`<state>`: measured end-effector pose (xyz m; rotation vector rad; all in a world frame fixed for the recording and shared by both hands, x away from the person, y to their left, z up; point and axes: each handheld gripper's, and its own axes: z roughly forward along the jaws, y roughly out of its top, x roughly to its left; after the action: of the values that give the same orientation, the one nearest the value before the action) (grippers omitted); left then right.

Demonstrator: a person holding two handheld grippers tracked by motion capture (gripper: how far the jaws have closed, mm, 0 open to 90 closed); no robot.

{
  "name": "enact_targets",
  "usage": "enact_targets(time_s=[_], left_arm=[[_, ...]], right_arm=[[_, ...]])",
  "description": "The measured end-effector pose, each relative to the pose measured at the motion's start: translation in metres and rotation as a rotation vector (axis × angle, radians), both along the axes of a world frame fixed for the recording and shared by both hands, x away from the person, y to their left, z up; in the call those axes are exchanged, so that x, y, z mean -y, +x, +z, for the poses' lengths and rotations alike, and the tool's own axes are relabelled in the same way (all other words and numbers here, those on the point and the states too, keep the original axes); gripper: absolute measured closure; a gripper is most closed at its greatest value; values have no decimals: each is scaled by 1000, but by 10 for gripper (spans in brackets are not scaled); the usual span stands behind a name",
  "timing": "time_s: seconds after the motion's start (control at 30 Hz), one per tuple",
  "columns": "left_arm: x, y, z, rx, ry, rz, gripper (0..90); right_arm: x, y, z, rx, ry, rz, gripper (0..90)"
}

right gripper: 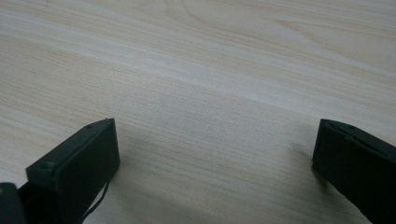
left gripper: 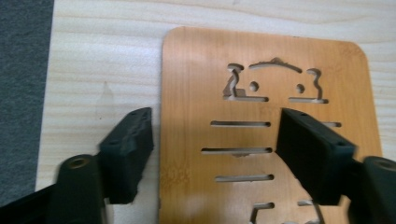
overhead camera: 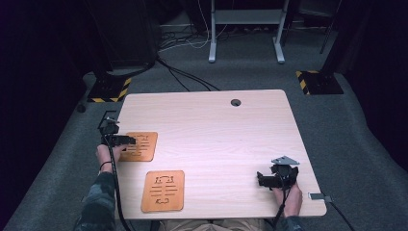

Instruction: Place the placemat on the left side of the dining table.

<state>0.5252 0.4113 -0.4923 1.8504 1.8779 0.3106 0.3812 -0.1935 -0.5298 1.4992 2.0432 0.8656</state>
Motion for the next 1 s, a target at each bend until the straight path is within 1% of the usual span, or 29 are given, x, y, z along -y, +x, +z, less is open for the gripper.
enact_targets(time_s=[0.07,0.1,0.13,0.17,0.2,0.23,0.27,0.3,0.33,0.37,0.4,0.43,0.53,0.57,0.6,0.63,0.67,0.7,0.77,0.8,0.83,0.93,1.0], left_arm=[[1,-1,1,7,-11,6,203],[0,-1,2,9,-8,-10,183],[0,-2,3,13,-12,-7,164],[0,-3,4,17,-25,-5,147],[-1,-4,4,23,-31,-6,130],[-1,-6,4,37,-34,-9,130],[0,-8,4,38,-21,-14,121],[1,-10,3,36,-18,-20,110],[1,-11,2,36,-27,-24,100],[1,-13,2,45,-41,-24,87],[2,-16,2,64,-38,-23,79],[3,-18,3,70,-34,-30,80],[5,-27,5,106,-82,-37,73],[6,-31,7,118,-84,-43,68],[9,-34,8,136,-82,-51,68],[10,-37,9,142,-75,-64,68],[13,-40,10,158,-74,-67,66],[14,-43,12,161,-65,-85,66],[17,-50,15,187,-50,-98,66],[18,-54,17,197,-38,-113,66],[20,-58,18,207,-34,-112,66],[24,-71,22,232,-16,-135,63],[26,-81,24,252,-17,-148,60]], right_arm=[[0,0,0,0,0,0,0],[0,0,0,0,0,0,0],[0,0,0,0,0,0,0],[0,0,0,0,0,0,0],[0,0,0,0,0,0,0],[0,0,0,0,0,0,0],[0,0,0,0,0,0,0],[0,0,0,0,0,0,0],[0,0,0,0,0,0,0],[0,0,0,0,0,0,0],[0,0,0,0,0,0,0],[0,0,0,0,0,-1,0],[0,0,0,0,0,-1,0],[0,0,0,1,0,0,0],[0,0,0,1,0,-1,0],[0,0,0,1,0,-1,0],[0,0,0,0,0,-1,0],[0,0,0,1,0,0,0],[0,0,0,0,0,0,0],[0,0,0,0,0,0,0],[0,0,0,0,0,0,0],[0,0,0,0,0,-1,0],[0,0,0,1,-1,-1,0]])
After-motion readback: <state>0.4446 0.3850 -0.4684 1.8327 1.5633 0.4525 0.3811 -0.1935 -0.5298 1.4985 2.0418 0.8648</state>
